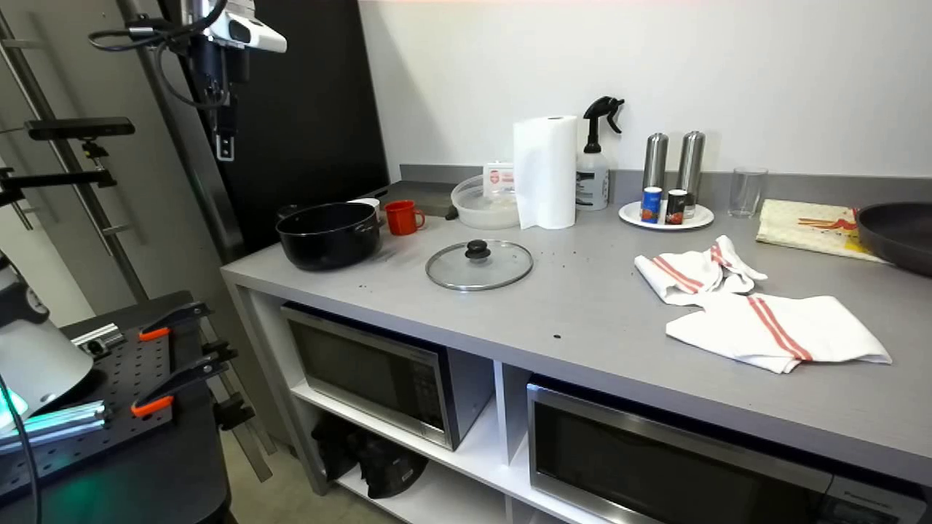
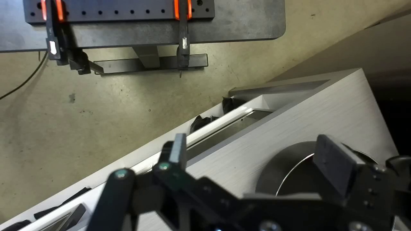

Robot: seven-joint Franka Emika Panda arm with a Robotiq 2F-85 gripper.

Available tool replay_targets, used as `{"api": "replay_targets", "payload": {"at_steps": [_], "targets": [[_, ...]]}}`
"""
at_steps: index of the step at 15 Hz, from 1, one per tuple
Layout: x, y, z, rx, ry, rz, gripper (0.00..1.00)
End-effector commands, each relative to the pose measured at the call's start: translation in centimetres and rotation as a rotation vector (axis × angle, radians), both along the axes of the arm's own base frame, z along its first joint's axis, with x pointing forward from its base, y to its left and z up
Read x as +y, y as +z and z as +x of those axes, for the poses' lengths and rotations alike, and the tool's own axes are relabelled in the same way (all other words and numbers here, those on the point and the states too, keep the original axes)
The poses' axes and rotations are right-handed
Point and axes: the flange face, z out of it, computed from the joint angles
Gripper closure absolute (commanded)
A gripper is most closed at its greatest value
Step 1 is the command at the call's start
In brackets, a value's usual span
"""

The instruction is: Place the glass lid on the black pot.

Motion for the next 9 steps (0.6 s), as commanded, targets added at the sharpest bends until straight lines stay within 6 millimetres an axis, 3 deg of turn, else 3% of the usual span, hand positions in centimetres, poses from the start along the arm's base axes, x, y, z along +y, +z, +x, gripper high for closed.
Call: {"api": "replay_targets", "payload": {"at_steps": [1,5,9], "targets": [[-0.3,0.1,0.4,-0.005,-0.001,-0.010,0.00],[-2.4,-0.7,3.4,0.003,-0.007,-0.010,0.00],[-4.3,-2.1,7.8,-0.012,-0.013,-0.029,0.00]]}}
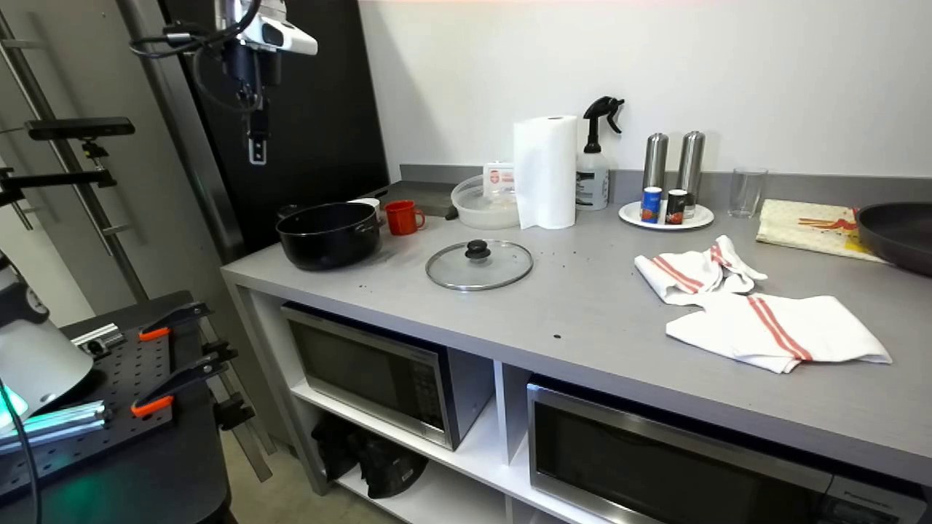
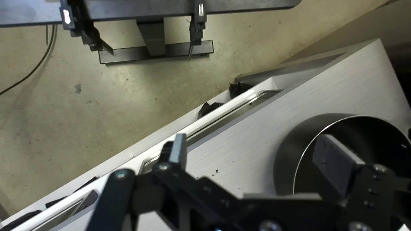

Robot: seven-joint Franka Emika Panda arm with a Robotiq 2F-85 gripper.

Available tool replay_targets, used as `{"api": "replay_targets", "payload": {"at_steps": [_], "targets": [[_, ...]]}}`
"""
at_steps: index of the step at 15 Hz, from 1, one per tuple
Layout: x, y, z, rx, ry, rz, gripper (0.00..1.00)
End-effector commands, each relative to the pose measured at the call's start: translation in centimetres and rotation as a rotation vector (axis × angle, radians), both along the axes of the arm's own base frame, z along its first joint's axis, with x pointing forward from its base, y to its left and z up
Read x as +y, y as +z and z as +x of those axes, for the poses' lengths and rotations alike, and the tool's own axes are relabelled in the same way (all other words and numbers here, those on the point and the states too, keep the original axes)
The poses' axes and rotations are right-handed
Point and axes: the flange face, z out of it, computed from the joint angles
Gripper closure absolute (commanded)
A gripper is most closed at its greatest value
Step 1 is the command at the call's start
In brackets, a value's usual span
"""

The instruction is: Place the glass lid on the black pot.

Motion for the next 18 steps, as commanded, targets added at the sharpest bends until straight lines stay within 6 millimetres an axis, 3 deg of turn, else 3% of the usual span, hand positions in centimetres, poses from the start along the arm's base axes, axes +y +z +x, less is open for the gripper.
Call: {"api": "replay_targets", "payload": {"at_steps": [1,12,18], "targets": [[-1.4,-1.4,5.0,0.000,0.020,-0.037,0.00],[-2.6,-5.2,18.9,-0.170,0.044,-0.219,0.00],[-3.1,-8.1,24.4,-0.246,0.033,-0.212,0.00]]}}
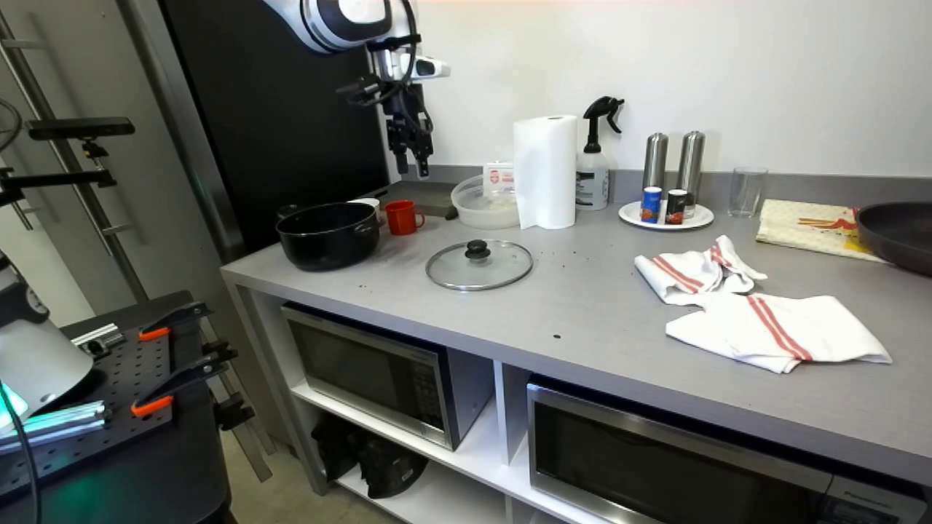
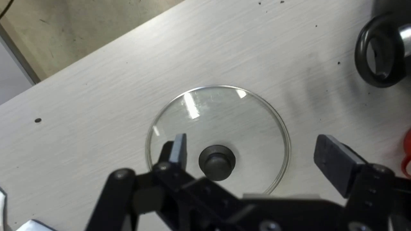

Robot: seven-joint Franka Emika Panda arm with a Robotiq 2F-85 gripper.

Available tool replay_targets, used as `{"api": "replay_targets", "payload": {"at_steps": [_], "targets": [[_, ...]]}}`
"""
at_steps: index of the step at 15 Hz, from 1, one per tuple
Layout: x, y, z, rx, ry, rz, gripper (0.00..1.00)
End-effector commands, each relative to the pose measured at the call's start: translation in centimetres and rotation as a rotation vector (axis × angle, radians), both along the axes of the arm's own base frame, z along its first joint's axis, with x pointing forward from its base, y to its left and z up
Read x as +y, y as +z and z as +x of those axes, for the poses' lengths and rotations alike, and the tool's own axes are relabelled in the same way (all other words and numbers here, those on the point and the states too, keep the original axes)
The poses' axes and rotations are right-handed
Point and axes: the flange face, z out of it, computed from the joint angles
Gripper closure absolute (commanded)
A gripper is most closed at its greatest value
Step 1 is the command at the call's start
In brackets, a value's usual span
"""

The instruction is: Place the glass lid on the black pot.

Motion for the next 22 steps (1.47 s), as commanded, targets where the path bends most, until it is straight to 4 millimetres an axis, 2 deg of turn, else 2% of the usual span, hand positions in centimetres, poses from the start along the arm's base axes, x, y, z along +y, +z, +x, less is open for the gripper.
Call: {"api": "replay_targets", "payload": {"at_steps": [1,8,16,22], "targets": [[-0.2,-2.4,3.8,-0.023,-0.005,-0.012,0.00],[-0.9,-8.3,8.2,0.019,-0.025,-0.015,0.00],[-2.4,-12.0,12.4,0.034,-0.073,0.019,0.00],[-2.7,-15.0,13.9,0.089,-0.089,0.025,0.00]]}}
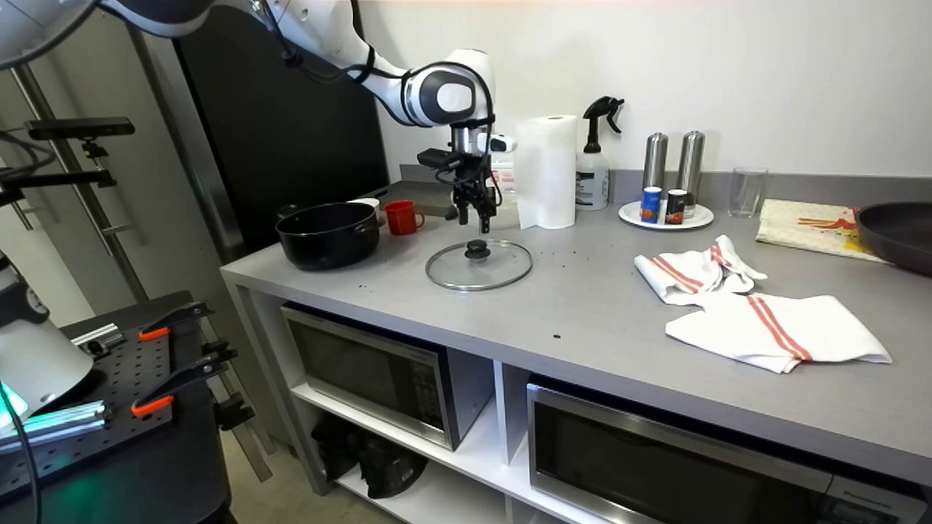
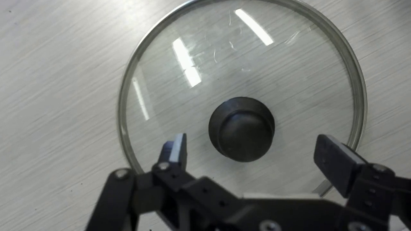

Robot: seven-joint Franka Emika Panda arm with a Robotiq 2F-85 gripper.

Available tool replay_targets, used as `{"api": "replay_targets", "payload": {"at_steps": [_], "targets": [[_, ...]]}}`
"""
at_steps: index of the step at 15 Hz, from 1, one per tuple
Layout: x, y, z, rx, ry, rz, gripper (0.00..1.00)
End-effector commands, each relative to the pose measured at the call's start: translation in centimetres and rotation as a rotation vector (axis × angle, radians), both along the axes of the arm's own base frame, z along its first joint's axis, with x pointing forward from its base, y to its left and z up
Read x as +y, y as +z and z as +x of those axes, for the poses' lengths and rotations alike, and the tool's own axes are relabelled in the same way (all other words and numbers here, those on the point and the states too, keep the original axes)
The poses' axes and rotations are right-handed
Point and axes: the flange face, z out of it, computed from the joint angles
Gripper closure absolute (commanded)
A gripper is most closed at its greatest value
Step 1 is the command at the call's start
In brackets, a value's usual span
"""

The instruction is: Place the glass lid on the black pot.

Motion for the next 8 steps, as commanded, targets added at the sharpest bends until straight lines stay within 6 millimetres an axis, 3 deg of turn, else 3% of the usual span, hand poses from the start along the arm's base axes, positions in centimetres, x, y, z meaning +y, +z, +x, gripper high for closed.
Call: {"api": "replay_targets", "payload": {"at_steps": [1,8], "targets": [[0.2,-1.7,1.5,0.029,-0.022,0.010,0.00],[-0.3,-4.4,2.1,0.068,-0.032,0.010,0.00]]}}
